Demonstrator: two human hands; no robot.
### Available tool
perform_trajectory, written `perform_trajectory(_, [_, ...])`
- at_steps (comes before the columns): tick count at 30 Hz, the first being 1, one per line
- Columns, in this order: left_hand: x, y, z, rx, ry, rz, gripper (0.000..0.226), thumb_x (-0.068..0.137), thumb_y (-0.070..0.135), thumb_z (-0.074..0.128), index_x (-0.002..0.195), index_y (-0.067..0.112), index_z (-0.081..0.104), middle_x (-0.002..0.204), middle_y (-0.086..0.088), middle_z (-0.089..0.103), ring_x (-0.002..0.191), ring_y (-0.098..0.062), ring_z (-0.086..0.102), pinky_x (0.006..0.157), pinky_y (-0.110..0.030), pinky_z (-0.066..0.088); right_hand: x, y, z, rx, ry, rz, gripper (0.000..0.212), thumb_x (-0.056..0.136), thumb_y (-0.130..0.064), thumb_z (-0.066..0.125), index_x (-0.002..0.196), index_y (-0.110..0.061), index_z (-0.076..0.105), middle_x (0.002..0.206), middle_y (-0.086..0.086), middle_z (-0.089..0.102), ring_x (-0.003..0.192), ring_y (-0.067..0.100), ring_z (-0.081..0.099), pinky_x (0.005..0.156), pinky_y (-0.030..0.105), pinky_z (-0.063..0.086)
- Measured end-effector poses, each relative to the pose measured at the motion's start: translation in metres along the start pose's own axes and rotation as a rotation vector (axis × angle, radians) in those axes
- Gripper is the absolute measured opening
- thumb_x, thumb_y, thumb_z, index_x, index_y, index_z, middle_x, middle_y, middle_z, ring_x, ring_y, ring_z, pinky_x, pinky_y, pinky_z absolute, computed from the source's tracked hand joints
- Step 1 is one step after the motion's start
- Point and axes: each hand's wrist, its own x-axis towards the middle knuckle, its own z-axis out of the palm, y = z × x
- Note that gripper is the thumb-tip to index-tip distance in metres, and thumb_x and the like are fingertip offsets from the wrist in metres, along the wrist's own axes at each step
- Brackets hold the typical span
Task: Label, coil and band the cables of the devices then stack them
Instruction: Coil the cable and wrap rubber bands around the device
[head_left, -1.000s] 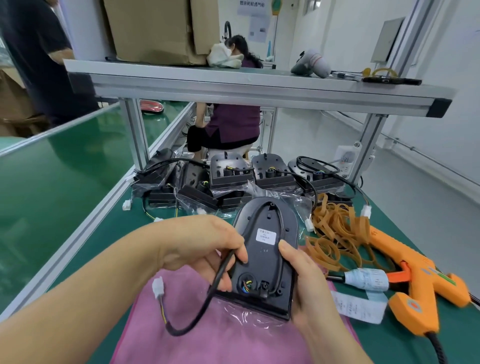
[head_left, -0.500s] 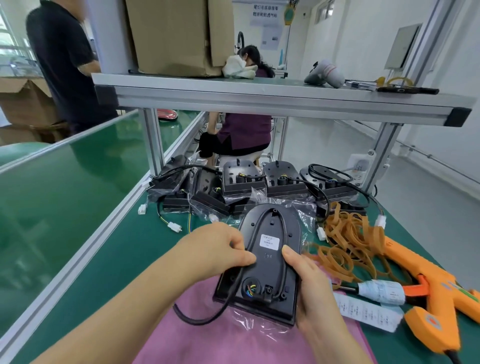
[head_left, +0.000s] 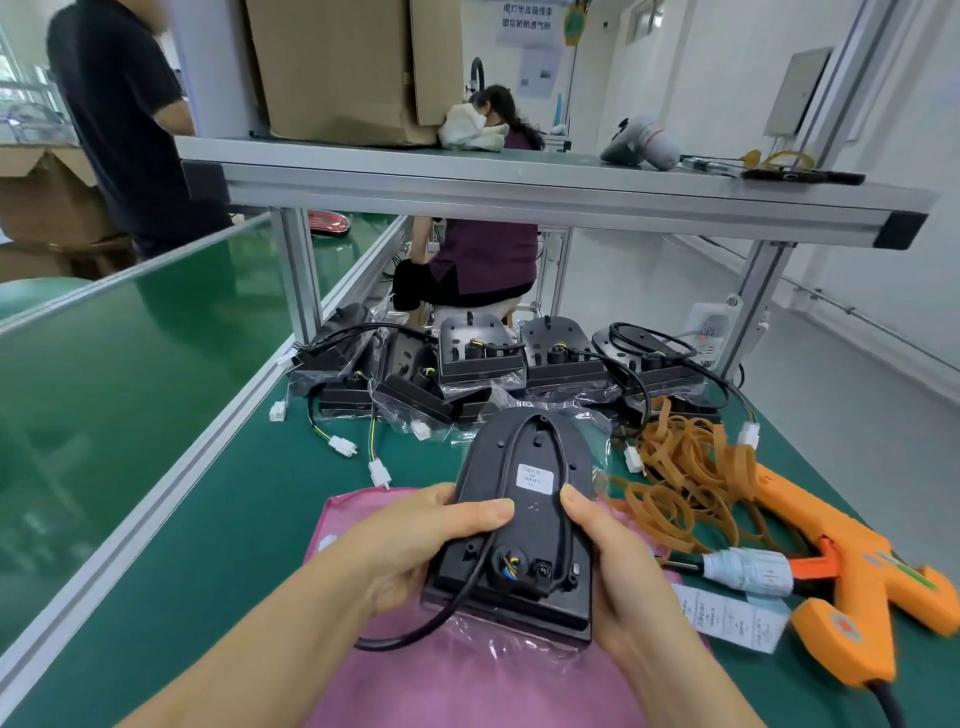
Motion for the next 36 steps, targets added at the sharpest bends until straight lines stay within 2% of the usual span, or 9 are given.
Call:
perform_trajectory(3, [0.005,-0.009,0.001,-0.047,0.034,0.018,0.037,0.074,0.019,0.073,0.108,0.006,0.068,0.1,-0.016,0.075,0.078,-0.024,0.073,0.066,-0.032,0.059,-0.002,-0.005,-0.005,-0.25,0.033,-0.066,0.024,0.073,-0.038,0.066,0.08,-0.019,0.078,0.096,0.007,0.076,0.085,0.02,0.073,0.067,0.033,0.06])
perform_trajectory(7, [0.007,-0.014,-0.001,-0.038,0.104,0.033,0.022,0.086,0.016,0.068,0.105,0.006,0.07,0.101,-0.017,0.074,0.08,-0.025,0.072,0.073,-0.036,0.061,-0.007,-0.004,-0.016,-0.683,0.278,-0.326,0.049,0.081,-0.041,0.069,0.126,-0.033,0.05,0.131,-0.009,0.054,0.112,0.003,0.055,0.099,0.03,0.043])
perform_trajectory(9, [0.008,-0.015,-0.002,-0.055,0.128,0.059,0.016,0.084,0.016,0.07,0.095,0.006,0.074,0.095,-0.015,0.075,0.075,-0.023,0.072,0.068,-0.034,0.061,-0.021,-0.004,-0.013,-0.915,0.197,-0.729,0.044,0.082,-0.04,0.066,0.121,-0.049,0.047,0.127,-0.025,0.049,0.115,-0.003,0.049,0.097,0.021,0.038])
perform_trajectory(13, [0.009,-0.015,0.0,-0.095,0.108,0.085,0.013,0.075,0.022,0.074,0.072,0.01,0.069,0.068,-0.007,0.068,0.055,-0.017,0.064,0.048,-0.023,0.05,-0.029,0.024,0.006,-1.61,-0.279,-1.398,0.028,0.096,-0.024,0.048,0.106,-0.038,0.07,0.115,-0.019,0.065,0.118,0.005,0.056,0.099,0.029,0.045])
perform_trajectory(16, [0.007,-0.012,0.0,-0.127,0.1,0.072,0.025,0.07,0.025,0.076,0.084,0.006,0.067,0.071,-0.01,0.068,0.056,-0.019,0.063,0.049,-0.023,0.05,-0.027,0.042,0.014,-1.756,-0.104,-1.523,0.049,0.098,-0.022,0.037,0.076,-0.045,0.074,0.09,-0.019,0.072,0.107,0.005,0.059,0.093,0.032,0.051])
perform_trajectory(19, [0.009,-0.015,-0.004,-0.123,0.091,0.066,0.02,0.07,0.026,0.075,0.078,0.009,0.071,0.069,-0.01,0.068,0.053,-0.019,0.063,0.046,-0.022,0.048,-0.028,0.049,0.011,-1.715,-0.001,-1.685,0.03,0.075,-0.008,0.053,0.06,-0.032,0.065,0.07,-0.013,0.066,0.092,0.009,0.055,0.099,0.032,0.048])
perform_trajectory(22, [0.01,-0.015,-0.006,-0.123,0.091,0.085,0.021,0.076,0.023,0.071,0.057,0.017,0.075,0.062,-0.004,0.07,0.05,-0.015,0.065,0.044,-0.02,0.048,-0.03,0.05,0.008,-1.757,0.039,-1.68,0.024,0.066,-0.006,0.055,0.06,-0.029,0.06,0.068,-0.011,0.062,0.089,0.01,0.052,0.099,0.035,0.047])
perform_trajectory(29, [0.011,-0.012,-0.007,-0.129,0.11,0.102,0.041,0.065,0.028,0.076,0.096,0.002,0.065,0.076,-0.012,0.071,0.06,-0.022,0.066,0.051,-0.025,0.051,-0.029,0.037,0.002,-1.769,-0.034,-1.664,0.029,0.076,-0.007,0.058,0.059,-0.029,0.066,0.075,-0.013,0.067,0.093,0.008,0.056,0.097,0.036,0.049])
perform_trajectory(36, [0.009,-0.012,-0.013,-0.168,0.163,0.101,0.056,0.067,0.027,0.073,0.113,-0.003,0.065,0.1,-0.019,0.073,0.081,-0.028,0.071,0.065,-0.033,0.058,-0.047,0.026,-0.009,-1.209,-0.122,-1.307,0.019,0.095,-0.041,0.049,0.096,-0.028,0.063,0.106,-0.011,0.06,0.109,0.011,0.054,0.098,0.026,0.041])
